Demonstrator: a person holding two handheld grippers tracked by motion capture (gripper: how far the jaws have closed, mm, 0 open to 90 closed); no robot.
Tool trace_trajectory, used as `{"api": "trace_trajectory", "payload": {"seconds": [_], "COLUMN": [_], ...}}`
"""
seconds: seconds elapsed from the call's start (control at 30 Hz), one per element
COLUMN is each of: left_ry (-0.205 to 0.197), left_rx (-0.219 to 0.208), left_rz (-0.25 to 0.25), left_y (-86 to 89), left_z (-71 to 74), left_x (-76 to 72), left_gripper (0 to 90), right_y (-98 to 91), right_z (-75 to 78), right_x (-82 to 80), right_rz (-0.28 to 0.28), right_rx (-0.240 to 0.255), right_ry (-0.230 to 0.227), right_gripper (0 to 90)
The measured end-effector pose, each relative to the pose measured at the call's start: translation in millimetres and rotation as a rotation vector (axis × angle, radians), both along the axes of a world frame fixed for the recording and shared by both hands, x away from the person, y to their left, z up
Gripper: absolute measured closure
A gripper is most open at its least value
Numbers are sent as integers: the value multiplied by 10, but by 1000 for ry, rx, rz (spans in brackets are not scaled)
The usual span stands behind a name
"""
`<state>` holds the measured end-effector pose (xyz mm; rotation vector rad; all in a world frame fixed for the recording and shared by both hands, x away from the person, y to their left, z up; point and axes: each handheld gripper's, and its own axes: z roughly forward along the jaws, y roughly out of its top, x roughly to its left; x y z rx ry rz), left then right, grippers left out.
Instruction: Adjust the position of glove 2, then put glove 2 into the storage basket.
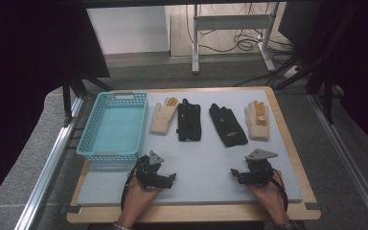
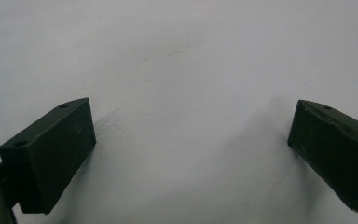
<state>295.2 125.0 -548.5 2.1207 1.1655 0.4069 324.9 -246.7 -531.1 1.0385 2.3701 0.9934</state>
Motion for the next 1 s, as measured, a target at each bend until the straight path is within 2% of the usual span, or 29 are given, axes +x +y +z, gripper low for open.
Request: {"api": "trace_trajectory", "payload": {"seconds": [0.23,0.37,0.43,0.57,0.63,0.77,0.87,0.93,1.0], "left_ry": [-2,-1,0,0,0,-1,0,-1,-1], "left_rx": [0,-1,-4,-4,-4,-4,-4,-4,-5], "left_rz": [1,2,4,5,4,5,5,5,5], "left_y": [0,1,-1,-1,-1,-1,1,0,0], "left_z": [0,0,0,0,0,0,0,0,0], "left_x": [-1,-1,-3,-4,-4,-5,-5,-5,-5], "left_gripper": [11,12,12,12,12,12,12,13,13], "right_y": [0,2,4,67,122,157,248,266,357], "right_z": [4,14,37,129,194,211,224,223,219], "right_x": [-4,-8,15,70,181,273,406,433,544], "right_rz": [3,1,8,27,39,38,44,46,57], "right_rx": [0,14,40,44,58,64,67,65,70], "right_ry": [-1,4,20,7,6,8,11,13,28], "right_gripper": [214,258,275,285,296,316,371,380,420]}}
